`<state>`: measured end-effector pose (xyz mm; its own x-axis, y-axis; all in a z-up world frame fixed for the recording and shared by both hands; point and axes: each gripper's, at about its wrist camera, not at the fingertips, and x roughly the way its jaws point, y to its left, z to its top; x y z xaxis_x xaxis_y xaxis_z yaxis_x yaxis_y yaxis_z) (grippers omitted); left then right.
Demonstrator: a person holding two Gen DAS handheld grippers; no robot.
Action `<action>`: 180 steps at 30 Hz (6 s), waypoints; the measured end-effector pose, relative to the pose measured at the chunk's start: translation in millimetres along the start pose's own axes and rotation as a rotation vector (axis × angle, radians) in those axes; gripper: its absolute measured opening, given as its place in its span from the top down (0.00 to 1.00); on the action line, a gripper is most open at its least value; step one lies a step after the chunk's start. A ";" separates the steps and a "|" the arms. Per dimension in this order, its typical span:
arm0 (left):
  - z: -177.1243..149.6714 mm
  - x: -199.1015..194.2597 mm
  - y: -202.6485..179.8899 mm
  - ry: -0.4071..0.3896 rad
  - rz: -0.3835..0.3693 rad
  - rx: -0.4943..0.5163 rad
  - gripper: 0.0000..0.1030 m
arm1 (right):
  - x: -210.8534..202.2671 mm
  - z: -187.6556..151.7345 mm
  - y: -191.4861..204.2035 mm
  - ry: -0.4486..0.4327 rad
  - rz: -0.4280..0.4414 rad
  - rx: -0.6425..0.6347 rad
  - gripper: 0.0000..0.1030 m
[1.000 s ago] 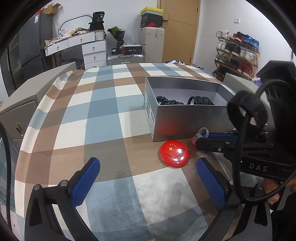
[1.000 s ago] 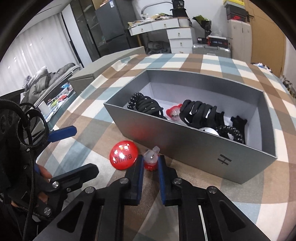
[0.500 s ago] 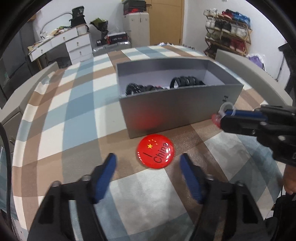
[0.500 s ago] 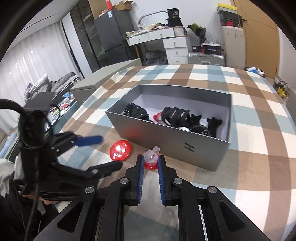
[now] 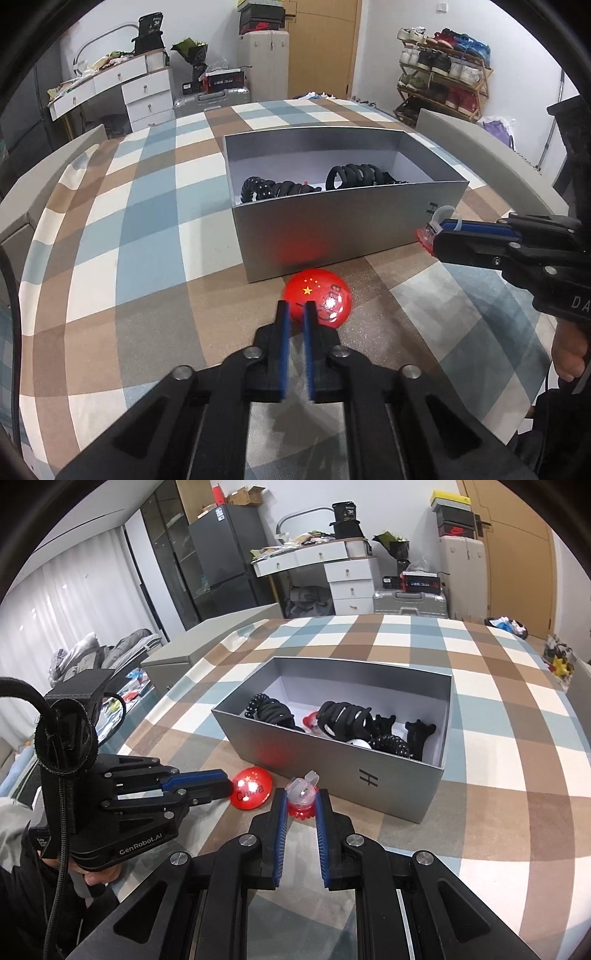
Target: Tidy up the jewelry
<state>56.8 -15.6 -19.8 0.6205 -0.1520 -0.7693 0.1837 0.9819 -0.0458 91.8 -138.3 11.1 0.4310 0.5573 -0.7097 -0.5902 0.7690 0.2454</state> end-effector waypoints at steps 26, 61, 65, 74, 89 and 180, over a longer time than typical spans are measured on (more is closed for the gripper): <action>11.5 -8.8 -18.6 -0.090 -0.011 0.079 0.64 | -19.5 7.4 -8.1 -0.069 0.002 0.026 0.86; 55.1 4.6 -5.0 -0.212 0.018 0.000 0.44 | -19.5 25.2 -58.1 -0.155 0.013 0.231 0.75; 47.5 -6.4 -2.5 -0.246 -0.001 -0.024 0.16 | -25.9 22.3 -57.0 -0.177 0.013 0.214 0.57; 26.1 -20.0 3.8 -0.333 0.050 -0.070 0.01 | -47.6 13.0 -49.1 -0.273 -0.024 0.151 0.00; 15.1 -28.0 9.7 -0.427 0.077 -0.075 0.01 | -42.0 -1.5 -37.9 -0.349 -0.091 0.039 0.00; 12.5 -23.8 6.4 -0.400 0.079 -0.066 0.01 | -44.3 -3.9 -34.6 -0.357 -0.109 0.022 0.00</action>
<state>52.8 -7.1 6.2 0.8807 -0.0948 -0.4641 0.0824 0.9955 -0.0469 90.5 -190.8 31.5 0.7033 0.5431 -0.4586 -0.5148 0.8341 0.1982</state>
